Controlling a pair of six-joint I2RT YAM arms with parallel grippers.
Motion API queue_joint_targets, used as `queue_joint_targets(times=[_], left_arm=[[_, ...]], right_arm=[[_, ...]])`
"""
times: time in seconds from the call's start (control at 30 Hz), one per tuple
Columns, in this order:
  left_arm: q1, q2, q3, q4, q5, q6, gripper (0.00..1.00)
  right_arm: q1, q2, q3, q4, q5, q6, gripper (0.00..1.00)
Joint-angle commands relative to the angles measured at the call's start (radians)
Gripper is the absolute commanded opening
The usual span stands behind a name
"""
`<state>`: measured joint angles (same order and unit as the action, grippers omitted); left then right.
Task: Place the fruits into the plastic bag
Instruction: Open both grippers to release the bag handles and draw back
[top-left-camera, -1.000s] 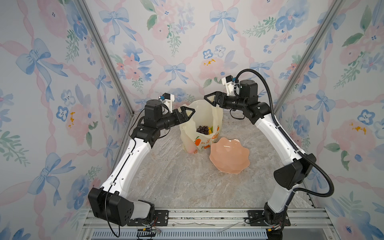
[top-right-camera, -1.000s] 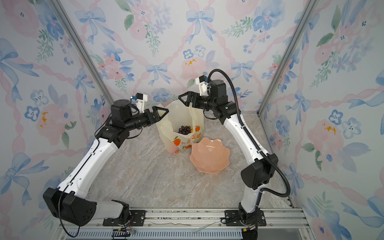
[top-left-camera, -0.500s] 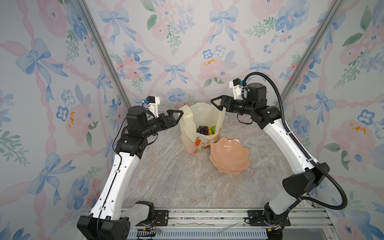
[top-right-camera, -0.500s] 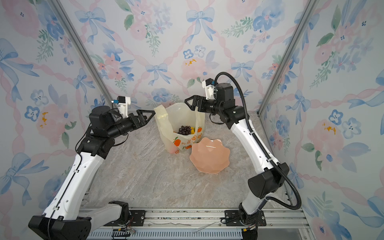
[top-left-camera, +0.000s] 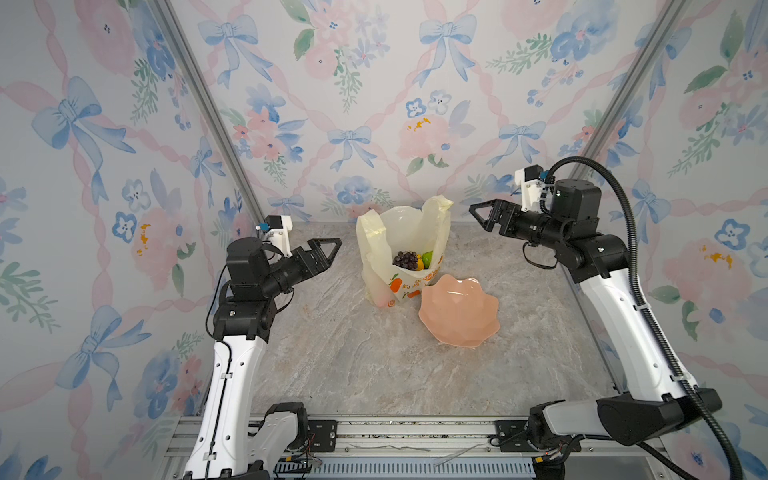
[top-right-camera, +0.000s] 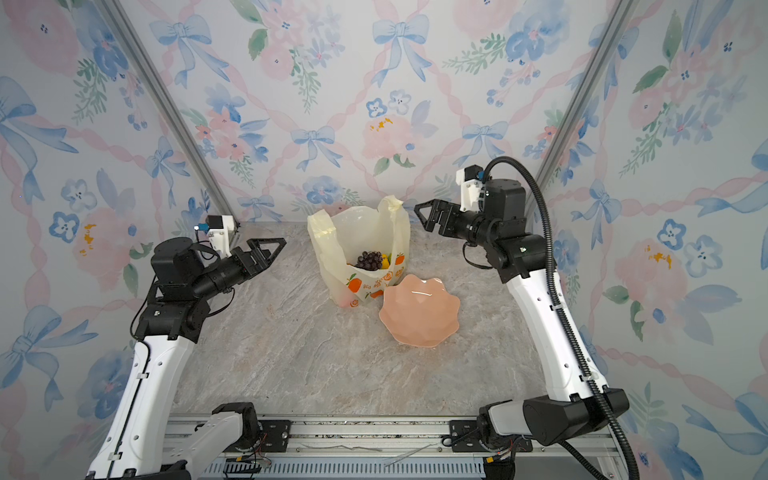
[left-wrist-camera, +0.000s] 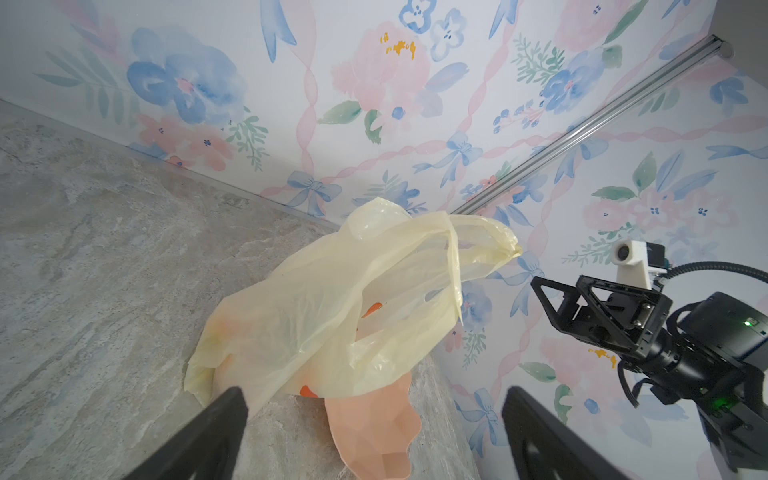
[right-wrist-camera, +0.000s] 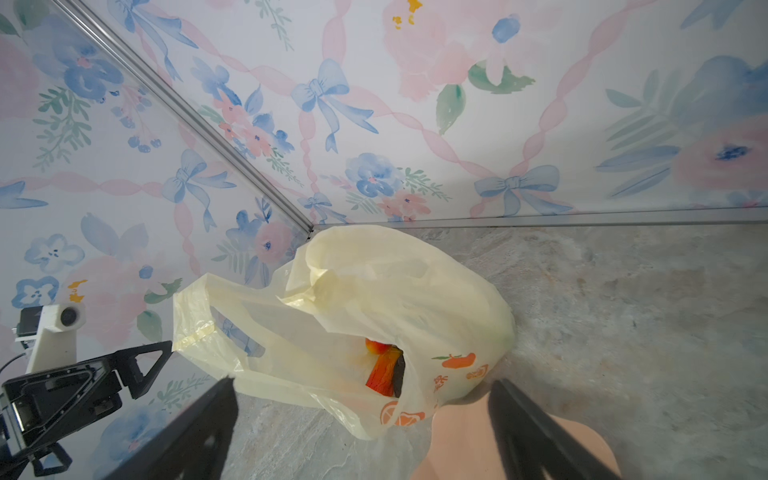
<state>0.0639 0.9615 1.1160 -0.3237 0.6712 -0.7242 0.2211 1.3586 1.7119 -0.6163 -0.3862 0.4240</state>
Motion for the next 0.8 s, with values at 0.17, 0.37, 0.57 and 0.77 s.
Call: queue_joint_targets(times=[0.17, 0.37, 0.57, 0.77], left_arm=[[0.028, -0.091, -0.075, -0.004, -0.031, 0.043, 0.98], [0.028, -0.191, -0.15, -0.004, -0.232, 0.087, 0.98], [0.028, -0.272, -0.26, -0.003, -0.459, 0.122, 0.98], [0.023, -0.391, -0.458, 0.071, -0.683, 0.159, 0.98]], right_arm=[[-0.111, -0.158, -0.089, -0.083, 0.057, -0.066, 0.96], [-0.161, -0.267, -0.236, -0.008, 0.087, -0.139, 0.96], [-0.166, -0.476, -0.593, 0.351, 0.167, -0.16, 0.96], [-0.162, -0.627, -0.884, 0.57, 0.265, -0.246, 0.96]])
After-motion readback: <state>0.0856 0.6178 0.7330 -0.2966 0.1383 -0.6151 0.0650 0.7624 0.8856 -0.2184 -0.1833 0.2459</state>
